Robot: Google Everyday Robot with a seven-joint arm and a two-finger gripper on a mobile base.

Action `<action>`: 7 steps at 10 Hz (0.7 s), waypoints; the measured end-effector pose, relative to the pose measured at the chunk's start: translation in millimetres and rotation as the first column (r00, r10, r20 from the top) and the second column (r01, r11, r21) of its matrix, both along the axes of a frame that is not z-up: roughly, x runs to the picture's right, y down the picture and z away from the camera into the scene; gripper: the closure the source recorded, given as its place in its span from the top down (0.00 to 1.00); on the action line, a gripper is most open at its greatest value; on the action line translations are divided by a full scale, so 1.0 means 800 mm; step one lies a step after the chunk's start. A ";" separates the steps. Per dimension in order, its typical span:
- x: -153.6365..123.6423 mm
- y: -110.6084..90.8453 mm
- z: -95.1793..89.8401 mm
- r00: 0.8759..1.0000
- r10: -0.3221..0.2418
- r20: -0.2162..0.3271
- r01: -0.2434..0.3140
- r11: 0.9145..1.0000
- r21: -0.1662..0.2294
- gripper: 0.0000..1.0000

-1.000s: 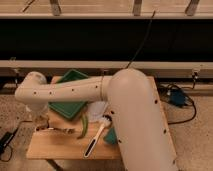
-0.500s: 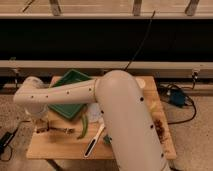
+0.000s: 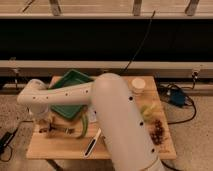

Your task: Place eraser in table surface

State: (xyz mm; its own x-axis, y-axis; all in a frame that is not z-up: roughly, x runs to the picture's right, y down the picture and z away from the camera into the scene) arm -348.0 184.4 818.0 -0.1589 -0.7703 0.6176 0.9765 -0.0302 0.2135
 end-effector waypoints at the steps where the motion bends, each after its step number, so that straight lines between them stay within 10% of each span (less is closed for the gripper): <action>1: 0.001 0.002 0.008 1.000 0.003 -0.017 -0.003 1.000 -0.003 0.41; 5: 0.012 0.007 0.023 0.997 -0.006 -0.075 0.003 0.999 -0.040 0.78; 7: 0.015 0.007 0.024 0.997 -0.007 -0.079 0.004 0.999 -0.041 0.80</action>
State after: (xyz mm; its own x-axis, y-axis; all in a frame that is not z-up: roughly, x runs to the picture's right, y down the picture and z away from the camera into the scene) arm -336.0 189.8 837.5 -0.1130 -0.7431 0.6595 0.9901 -0.0288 0.1372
